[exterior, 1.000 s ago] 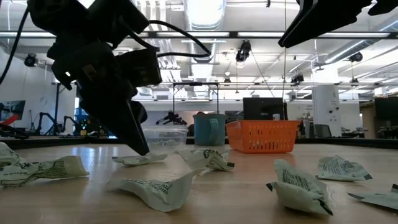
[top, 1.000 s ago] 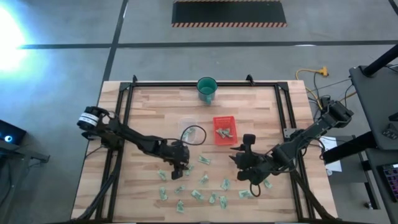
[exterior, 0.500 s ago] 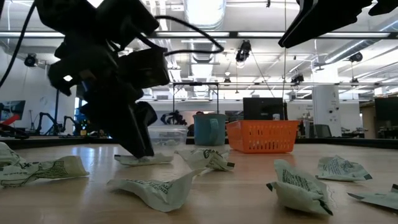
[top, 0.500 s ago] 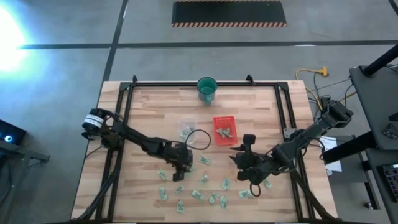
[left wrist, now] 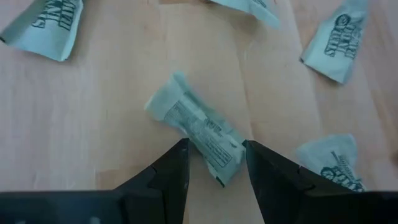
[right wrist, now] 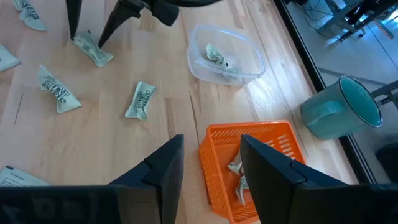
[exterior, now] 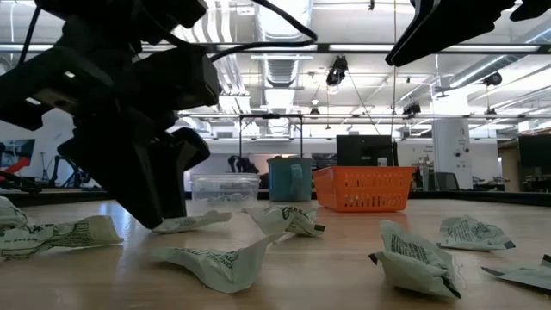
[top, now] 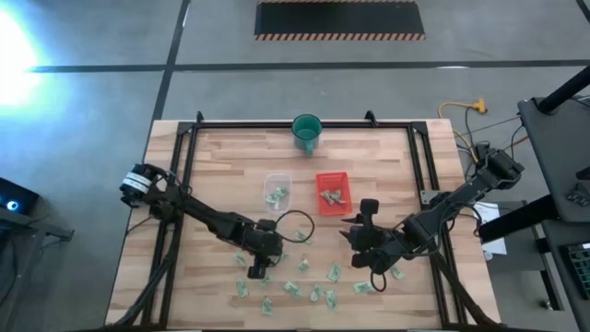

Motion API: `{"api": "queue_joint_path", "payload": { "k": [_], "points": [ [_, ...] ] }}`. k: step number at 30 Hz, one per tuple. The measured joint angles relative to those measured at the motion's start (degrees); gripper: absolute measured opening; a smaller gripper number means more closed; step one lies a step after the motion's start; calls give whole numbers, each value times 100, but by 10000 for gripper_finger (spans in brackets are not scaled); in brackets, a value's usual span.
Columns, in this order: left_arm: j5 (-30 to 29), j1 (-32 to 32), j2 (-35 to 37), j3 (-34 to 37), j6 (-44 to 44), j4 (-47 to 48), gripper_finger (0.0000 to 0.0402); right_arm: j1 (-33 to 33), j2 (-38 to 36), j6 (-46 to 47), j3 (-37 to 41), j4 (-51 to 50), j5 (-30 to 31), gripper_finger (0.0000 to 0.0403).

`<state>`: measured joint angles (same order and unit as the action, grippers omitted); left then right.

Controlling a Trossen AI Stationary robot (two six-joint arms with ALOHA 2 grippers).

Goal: Pick and place items into bin
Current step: Put the stevia packet into the transparent bin

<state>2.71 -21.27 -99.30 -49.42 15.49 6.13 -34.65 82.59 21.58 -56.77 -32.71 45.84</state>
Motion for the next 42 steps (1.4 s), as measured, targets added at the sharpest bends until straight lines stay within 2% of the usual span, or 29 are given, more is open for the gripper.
{"api": "queue_joint_path", "payload": {
  "k": [12, 26, 38, 42],
  "points": [
    [-567, -209, -64, -95, -582, 84, 130, 0, 0, 52, 0, -7, 0, 148],
    [-589, -215, -36, -125, -998, 88, 6, 0, 0, 51, 0, -9, 0, 148],
    [-688, -209, 126, -116, -1201, 159, 6, 2, 0, 49, 34, -11, 2, 148],
    [-1429, -206, 452, -127, -1300, 607, 6, 2, 0, 33, 44, -11, 4, 148]
  ]
}}
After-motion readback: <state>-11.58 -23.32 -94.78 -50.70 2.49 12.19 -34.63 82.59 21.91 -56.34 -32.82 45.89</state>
